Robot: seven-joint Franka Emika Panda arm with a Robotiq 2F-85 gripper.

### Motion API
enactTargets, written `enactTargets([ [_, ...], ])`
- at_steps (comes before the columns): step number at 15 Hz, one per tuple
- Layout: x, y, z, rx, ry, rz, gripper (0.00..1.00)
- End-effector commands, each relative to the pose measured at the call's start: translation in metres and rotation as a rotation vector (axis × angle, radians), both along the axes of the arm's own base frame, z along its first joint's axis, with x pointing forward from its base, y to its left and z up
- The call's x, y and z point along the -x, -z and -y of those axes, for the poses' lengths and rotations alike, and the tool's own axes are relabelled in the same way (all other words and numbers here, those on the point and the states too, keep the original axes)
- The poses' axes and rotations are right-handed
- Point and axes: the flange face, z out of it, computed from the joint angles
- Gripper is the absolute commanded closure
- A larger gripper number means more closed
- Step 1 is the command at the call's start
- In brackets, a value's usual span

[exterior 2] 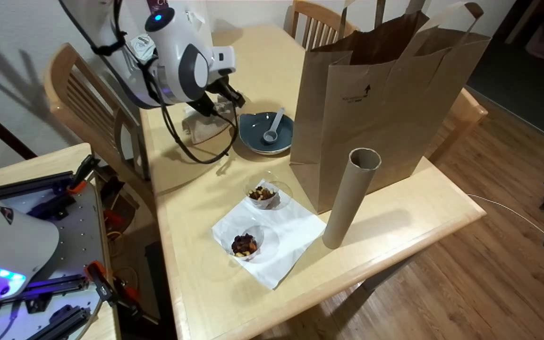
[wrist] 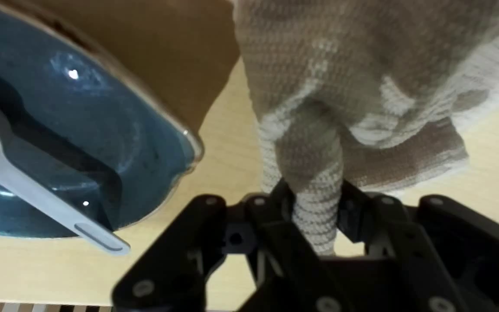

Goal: Use the cloth to wipe the table.

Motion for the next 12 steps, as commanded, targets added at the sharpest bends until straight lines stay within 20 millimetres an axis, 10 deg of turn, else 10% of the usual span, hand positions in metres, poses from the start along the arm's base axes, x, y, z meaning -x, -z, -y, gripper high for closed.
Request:
enactTargets([
  [1,-0.051,0.033,0.024,0.013,-0.082,0.058,0.95],
  [12,-0.142,0.026,0.055,0.093,-0.214,0.275,0.95],
])
